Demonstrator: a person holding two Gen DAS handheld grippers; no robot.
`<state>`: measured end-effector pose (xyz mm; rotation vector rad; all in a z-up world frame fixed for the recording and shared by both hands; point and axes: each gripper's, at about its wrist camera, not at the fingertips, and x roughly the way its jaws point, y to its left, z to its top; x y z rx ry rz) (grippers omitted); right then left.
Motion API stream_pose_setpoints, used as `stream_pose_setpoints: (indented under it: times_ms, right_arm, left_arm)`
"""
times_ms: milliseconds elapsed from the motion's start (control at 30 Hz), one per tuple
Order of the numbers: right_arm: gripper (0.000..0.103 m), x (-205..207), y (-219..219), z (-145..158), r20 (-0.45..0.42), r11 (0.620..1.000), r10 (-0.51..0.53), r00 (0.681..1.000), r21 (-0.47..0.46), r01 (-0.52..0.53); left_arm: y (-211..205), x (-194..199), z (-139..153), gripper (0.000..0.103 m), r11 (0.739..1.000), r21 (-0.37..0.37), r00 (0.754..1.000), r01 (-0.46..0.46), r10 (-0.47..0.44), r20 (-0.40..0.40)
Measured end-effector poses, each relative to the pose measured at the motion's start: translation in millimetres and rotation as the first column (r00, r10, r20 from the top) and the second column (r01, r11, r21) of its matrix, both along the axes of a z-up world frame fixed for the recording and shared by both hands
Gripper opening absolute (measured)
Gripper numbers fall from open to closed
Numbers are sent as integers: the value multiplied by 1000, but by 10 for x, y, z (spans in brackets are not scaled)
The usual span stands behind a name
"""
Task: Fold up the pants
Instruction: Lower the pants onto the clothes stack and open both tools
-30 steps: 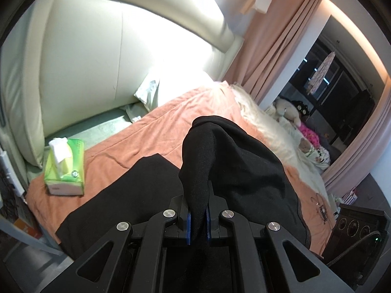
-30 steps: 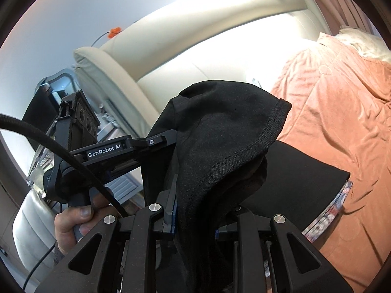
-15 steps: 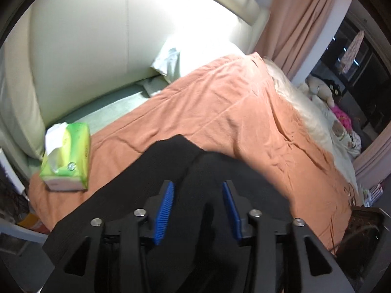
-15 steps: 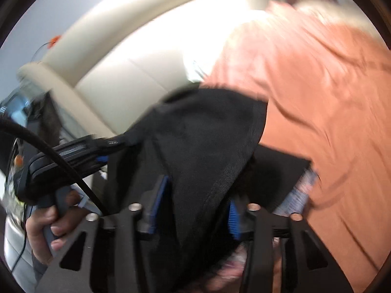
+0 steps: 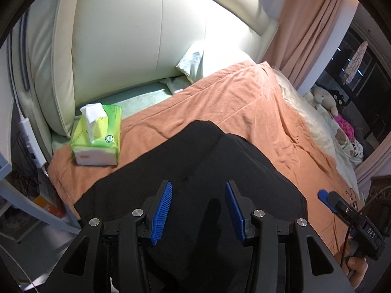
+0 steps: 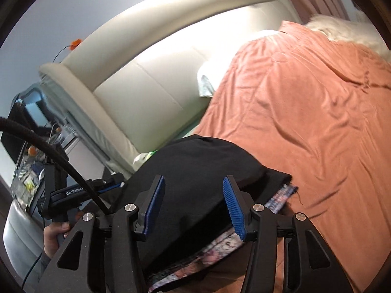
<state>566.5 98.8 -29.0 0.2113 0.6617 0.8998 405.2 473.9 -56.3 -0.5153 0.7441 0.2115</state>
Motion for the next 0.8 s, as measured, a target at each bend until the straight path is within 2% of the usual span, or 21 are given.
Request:
stream_pose_setpoints:
  times_ms: [133,200,233,267,333,433,533,800]
  right_arm:
    - [44,-90,245,101,26,997,67,997,-36,-66]
    - [32,-131,348,132,25,994,102,994,-49,-101]
    - [30,-124,387,129,28,992,116,993,-58,-115]
    - [29,-125,430,132,32,990,129,991,-63,-127]
    - [29,16,491,123,40,988,145,989,-60,-142]
    - [29,97,578,17,18,984,165,986,-68,-163]
    - [29,271,750,-137,3,977,170,985,-130,-169]
    - [29,117,674,-207,-4,968,171,985,-188,-168]
  left_arm:
    - [-180,-80,45,48,1000,15,999,20,-21,31]
    - [-268,-134,47,48,999,5,998,35,-35,43]
    - [-288,-126,36,46,999,-2,998,35,-35,44]
    - [-318,-139,23,43,999,-15,998,32,-31,46]
    - [-387,-143,-10,22,999,-24,998,45,-44,41]
    - [-500,-125,-130,19,997,-43,998,64,-63,26]
    - [-585,-157,-249,16,996,-57,998,70,-69,6]
    - [-805,-468,-413,16,993,-91,997,70,-71,-12]
